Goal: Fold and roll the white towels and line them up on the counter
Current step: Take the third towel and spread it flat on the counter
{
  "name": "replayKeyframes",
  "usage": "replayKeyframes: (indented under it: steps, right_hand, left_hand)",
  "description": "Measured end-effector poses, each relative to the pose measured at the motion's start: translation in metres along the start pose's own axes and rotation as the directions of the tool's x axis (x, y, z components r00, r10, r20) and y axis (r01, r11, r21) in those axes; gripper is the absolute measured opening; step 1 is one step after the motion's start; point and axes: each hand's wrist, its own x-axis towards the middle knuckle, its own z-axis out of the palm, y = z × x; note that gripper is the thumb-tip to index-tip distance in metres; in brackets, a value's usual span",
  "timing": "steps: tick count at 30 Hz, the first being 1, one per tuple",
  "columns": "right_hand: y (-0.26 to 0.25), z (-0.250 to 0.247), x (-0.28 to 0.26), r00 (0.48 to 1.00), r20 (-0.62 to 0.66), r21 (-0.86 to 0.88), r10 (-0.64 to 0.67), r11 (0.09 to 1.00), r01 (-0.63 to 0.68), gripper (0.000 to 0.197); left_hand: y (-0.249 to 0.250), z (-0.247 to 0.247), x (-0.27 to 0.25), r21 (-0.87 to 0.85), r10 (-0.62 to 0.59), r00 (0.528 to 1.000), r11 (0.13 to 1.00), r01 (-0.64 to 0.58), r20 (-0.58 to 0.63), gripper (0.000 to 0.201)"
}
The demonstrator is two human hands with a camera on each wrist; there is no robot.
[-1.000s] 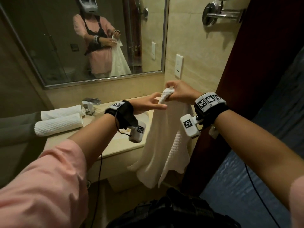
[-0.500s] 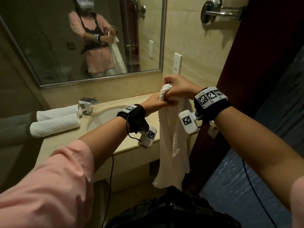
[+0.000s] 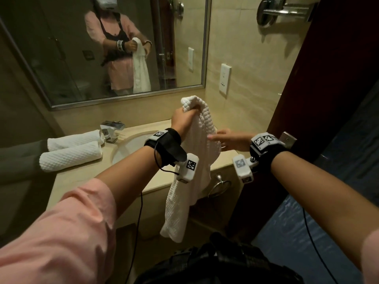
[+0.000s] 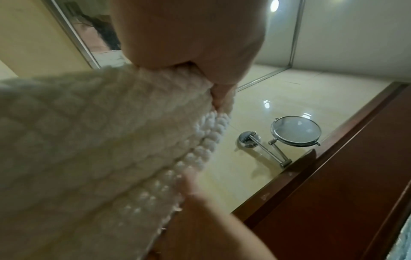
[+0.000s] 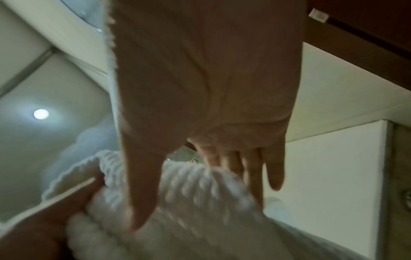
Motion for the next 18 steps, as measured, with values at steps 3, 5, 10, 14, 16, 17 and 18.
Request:
replayKeyframes:
  steps: [3,5,10,14,16,17,18]
  right_hand:
    - [0.009,0.017,0.013,0.992,-0.110,0.118,-0.066,0.990,0.079,0.017]
    - [0.004,0.023,0.019,0.967,-0.234,0.150,-0.096,0.980,0.134,0.018]
    - [-0.021,0.020,0.029,0.875,-0.446,0.105,-0.187,0.960,0.259,0.022]
    - [-0.047,0.028,0.029,0.849,-0.432,0.094,-0.304,0.921,0.378,0.019]
    - [-0.059,0.033,0.029,0.849,-0.380,0.050,-0.366,0.909,0.414,0.016]
    - [-0.063,0.035,0.030,0.852,-0.351,0.031,-0.390,0.904,0.426,0.017]
    - [-0.067,0.038,0.027,0.860,-0.330,0.019,-0.389,0.908,0.418,0.019]
  left_hand:
    - [0.001,-0.012,0.002,0.062,0.017,0.998,0.998,-0.014,-0.064,0.012]
    - [0.002,-0.025,0.005,0.070,0.040,0.995,0.997,-0.034,-0.090,0.021]
    - [0.008,-0.063,0.007,0.089,-0.037,0.995,0.996,0.029,0.089,0.023]
    - [-0.002,-0.086,0.003,0.072,-0.212,0.912,0.977,0.200,0.352,0.049]
    - [0.001,-0.088,-0.005,-0.005,-0.245,0.850,0.960,0.279,0.467,0.044]
    - [0.005,-0.087,-0.010,-0.052,-0.235,0.830,0.952,0.301,0.507,0.037]
    - [0.008,-0.086,-0.012,-0.079,-0.219,0.820,0.949,0.305,0.529,0.034]
